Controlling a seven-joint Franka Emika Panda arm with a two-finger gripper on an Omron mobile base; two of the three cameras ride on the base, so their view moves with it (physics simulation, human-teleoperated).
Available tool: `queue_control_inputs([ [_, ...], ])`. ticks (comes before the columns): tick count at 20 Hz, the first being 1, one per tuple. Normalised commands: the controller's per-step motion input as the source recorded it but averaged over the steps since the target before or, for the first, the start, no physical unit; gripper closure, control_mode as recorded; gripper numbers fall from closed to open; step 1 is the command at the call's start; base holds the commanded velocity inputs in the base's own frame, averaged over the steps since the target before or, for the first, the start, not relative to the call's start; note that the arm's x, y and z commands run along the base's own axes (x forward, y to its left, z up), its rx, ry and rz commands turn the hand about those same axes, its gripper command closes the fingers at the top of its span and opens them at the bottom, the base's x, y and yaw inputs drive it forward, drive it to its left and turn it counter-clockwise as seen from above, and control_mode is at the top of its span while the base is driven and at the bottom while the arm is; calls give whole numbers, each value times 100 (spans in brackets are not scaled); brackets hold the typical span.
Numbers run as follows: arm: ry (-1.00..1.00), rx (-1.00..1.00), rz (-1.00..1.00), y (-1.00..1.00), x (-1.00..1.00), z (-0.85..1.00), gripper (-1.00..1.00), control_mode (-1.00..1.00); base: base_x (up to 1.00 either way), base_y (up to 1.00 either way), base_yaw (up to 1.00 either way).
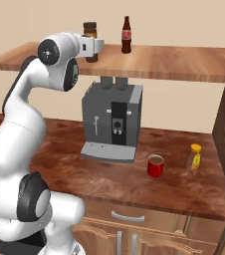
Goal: Pick the cinnamon and honey bottle from the shelves and place them next to the mug.
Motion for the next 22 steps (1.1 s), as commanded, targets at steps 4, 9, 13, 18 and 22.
queue_control_inputs([
  [4, 0, 0, 1, 0, 3, 0, -100, -100, 0, 0, 0],
  [9, 0, 0, 2, -2, 32, 0, -100, -100, 0, 0, 0],
  [13, 0, 0, 3, -1, 21, 0, -100, -100, 0, 0, 0],
  [18, 0, 0, 2, -6, 21, 0, -100, -100, 0, 0, 0],
  [22, 0, 0, 1, -17, 26, 0, -100, -100, 0, 0, 0],
])
